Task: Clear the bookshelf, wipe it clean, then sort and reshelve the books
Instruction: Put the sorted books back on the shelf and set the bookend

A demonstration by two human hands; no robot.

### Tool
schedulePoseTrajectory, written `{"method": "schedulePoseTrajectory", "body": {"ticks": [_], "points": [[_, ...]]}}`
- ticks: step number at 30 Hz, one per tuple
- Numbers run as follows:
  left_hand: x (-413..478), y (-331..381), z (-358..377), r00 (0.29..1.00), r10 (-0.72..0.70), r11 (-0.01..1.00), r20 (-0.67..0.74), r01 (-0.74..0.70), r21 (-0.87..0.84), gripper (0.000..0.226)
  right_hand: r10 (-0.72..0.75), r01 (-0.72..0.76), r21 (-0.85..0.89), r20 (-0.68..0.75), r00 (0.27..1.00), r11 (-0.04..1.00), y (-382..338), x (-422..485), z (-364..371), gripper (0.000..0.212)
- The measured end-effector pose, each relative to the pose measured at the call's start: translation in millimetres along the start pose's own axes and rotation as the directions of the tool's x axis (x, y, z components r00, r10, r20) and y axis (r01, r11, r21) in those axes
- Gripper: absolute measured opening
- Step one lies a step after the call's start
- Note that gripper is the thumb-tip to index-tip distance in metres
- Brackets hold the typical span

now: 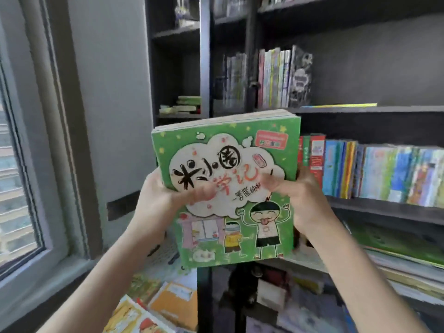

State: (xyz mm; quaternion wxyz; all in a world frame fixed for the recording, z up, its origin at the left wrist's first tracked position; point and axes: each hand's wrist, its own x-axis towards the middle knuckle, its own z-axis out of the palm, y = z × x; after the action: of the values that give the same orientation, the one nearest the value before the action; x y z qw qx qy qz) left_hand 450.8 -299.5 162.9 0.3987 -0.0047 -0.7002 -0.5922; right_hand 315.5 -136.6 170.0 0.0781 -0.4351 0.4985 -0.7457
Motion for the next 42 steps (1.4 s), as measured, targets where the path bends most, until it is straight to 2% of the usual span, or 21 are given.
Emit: {"method": "schedulePoseTrajectory", "body": {"ticks": [1, 4, 5, 8, 12, 14, 18, 19, 20, 21, 22, 23, 25, 26, 28, 29, 32, 35, 37, 40, 42], "points": [[4, 2, 17, 0.999, 0.010, 0.999, 0.032, -0.009, -0.032, 0.061, 0.017, -0.016, 0.006, -0.047, 0.999, 1.000, -3, 1, -18, 0.030], [20, 2, 64, 0.985, -0.045, 0.985, 0.165, 0.072, -0.159, 0.070, 0.107, -0.099, 0.067, -0.139, 0.985, 0.993, -12, 8, -70, 0.098], [24, 1, 76, 0.970, -0.075, 0.977, 0.230, 0.118, -0.179, 0.071, 0.154, -0.139, 0.103, -0.151, 0.977, 0.985, -13, 10, -85, 0.108], [51, 3, 138, 0.938, -0.099, 0.963, 0.331, 0.174, -0.204, 0.064, 0.190, -0.167, 0.123, -0.209, 0.959, 0.978, -36, 22, -149, 0.102], [83, 6, 222, 0.970, -0.081, 0.968, 0.228, 0.131, -0.213, 0.043, 0.234, -0.217, 0.092, -0.243, 0.941, 0.972, -61, 44, -222, 0.107], [99, 4, 260, 0.978, -0.072, 0.964, 0.194, 0.118, -0.239, 0.031, 0.236, -0.221, 0.087, -0.265, 0.935, 0.971, -73, 58, -254, 0.093], [143, -4, 333, 0.985, -0.107, 0.937, 0.135, 0.146, -0.319, 0.020, 0.064, -0.190, -0.272, -0.414, 0.908, 0.943, -101, 87, -305, 0.089], [157, -6, 349, 0.985, -0.131, 0.924, 0.115, 0.163, -0.346, 0.018, -0.061, -0.190, -0.497, -0.447, 0.893, 0.847, -105, 93, -315, 0.084], [171, -6, 363, 0.983, -0.157, 0.911, 0.093, 0.180, -0.372, 0.016, -0.218, -0.235, -0.736, -0.463, 0.859, 0.635, -108, 98, -323, 0.087], [188, -6, 379, 0.981, -0.181, 0.895, 0.066, 0.192, -0.403, 0.015, -0.389, -0.270, -0.887, -0.415, 0.822, 0.374, -110, 101, -329, 0.091], [205, -5, 394, 0.979, -0.201, 0.880, 0.035, 0.196, -0.433, 0.015, -0.506, -0.260, -0.954, -0.301, 0.808, 0.152, -112, 101, -330, 0.091], [222, -3, 408, 0.978, -0.211, 0.867, -0.002, 0.186, -0.462, 0.017, -0.556, -0.207, -0.978, -0.175, 0.812, 0.005, -114, 104, -330, 0.087], [256, 4, 435, 0.982, -0.174, 0.875, -0.078, 0.118, -0.469, 0.023, -0.444, -0.079, -0.992, -0.027, 0.895, -0.100, -117, 110, -323, 0.080], [270, 8, 447, 0.985, -0.137, 0.890, -0.105, 0.075, -0.450, 0.025, -0.360, -0.053, -0.990, -0.002, 0.933, -0.132, -113, 117, -324, 0.080], [295, 16, 468, 0.988, -0.056, 0.917, -0.144, -0.006, -0.399, 0.028, -0.310, -0.075, -0.972, -0.002, 0.951, -0.223, -103, 142, -334, 0.089], [304, 20, 476, 0.987, -0.018, 0.928, -0.158, -0.043, -0.371, 0.029, -0.347, -0.106, -0.967, -0.020, 0.938, -0.233, -99, 154, -338, 0.089], [326, 24, 498, 0.986, 0.086, 0.950, -0.144, -0.125, -0.285, 0.027, -0.538, -0.172, -0.978, -0.081, 0.839, -0.121, -90, 196, -354, 0.065], [333, 25, 514, 0.985, 0.168, 0.965, -0.032, -0.171, -0.201, 0.030, -0.648, -0.193, -0.967, -0.040, 0.761, -0.168, -80, 230, -370, 0.049], [337, 23, 515, 0.970, 0.225, 0.965, 0.088, -0.209, -0.160, 0.035, -0.662, -0.184, -0.978, -0.074, 0.746, -0.098, -77, 243, -378, 0.050], [364, 12, 490, 0.884, 0.362, 0.932, 0.295, -0.348, -0.101, 0.031, -0.714, -0.132, -0.977, -0.213, 0.667, 0.168, -72, 255, -391, 0.066], [399, -7, 461, 0.818, 0.443, 0.863, 0.366, -0.500, 0.070, 0.039, -0.746, -0.143, -0.976, -0.220, 0.629, 0.167, -73, 267, -399, 0.072]]}}
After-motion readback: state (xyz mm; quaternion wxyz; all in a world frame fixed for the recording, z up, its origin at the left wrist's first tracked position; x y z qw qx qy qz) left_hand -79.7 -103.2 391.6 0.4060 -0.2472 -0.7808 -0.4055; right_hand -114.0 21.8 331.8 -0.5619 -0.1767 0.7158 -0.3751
